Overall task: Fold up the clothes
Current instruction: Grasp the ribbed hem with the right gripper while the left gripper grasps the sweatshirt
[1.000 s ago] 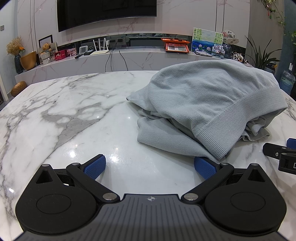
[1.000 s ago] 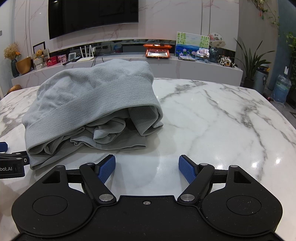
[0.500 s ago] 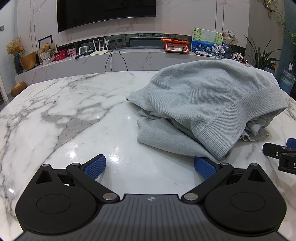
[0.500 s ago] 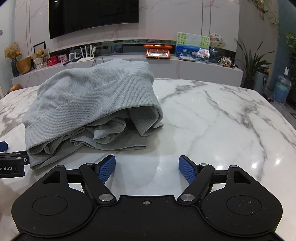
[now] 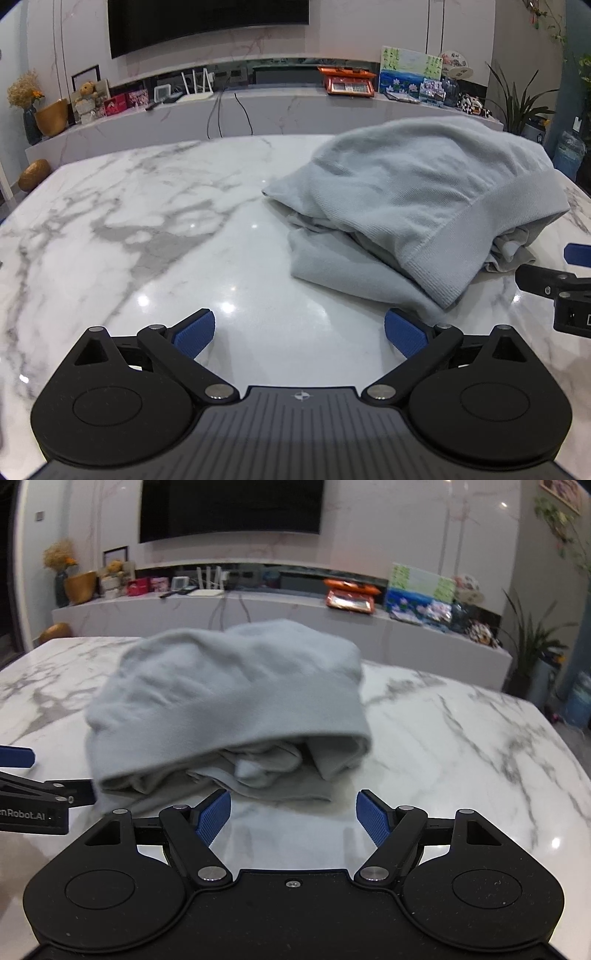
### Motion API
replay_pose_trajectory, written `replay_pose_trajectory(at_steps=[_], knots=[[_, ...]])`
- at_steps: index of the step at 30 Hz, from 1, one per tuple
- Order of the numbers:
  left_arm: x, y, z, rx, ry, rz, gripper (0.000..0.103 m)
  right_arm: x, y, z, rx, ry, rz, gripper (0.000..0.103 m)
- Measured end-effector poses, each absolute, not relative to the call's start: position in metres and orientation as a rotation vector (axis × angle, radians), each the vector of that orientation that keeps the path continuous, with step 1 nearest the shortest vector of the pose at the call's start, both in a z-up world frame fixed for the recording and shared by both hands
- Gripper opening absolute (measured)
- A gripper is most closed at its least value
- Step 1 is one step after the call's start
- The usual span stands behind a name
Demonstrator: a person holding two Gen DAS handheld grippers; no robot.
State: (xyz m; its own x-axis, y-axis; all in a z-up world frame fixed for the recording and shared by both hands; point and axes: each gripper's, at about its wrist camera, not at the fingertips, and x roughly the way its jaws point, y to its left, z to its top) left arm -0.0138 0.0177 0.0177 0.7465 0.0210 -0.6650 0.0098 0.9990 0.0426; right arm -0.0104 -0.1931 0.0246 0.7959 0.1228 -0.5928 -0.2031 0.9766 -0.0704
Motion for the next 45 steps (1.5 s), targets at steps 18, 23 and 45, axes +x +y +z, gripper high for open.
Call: replay_pose_trajectory(at_steps=[18,23,45], knots=[[-0.025,0.058,0.036,0.053,0.713,0.070,0.081,-0.035,-0.095,0.039,-0.321,0.573,0.344,0.036],[-0.023,0.063,0.040,0.029,0.722,0.068,0.081,-0.032,-0.081,0.028,-0.374,0.579,0.330,0.038],[-0.036,0.052,0.041,0.044,0.722,-0.057,0.081,-0.048,-0.154,0.102,-0.365,0.574,0.194,0.006]])
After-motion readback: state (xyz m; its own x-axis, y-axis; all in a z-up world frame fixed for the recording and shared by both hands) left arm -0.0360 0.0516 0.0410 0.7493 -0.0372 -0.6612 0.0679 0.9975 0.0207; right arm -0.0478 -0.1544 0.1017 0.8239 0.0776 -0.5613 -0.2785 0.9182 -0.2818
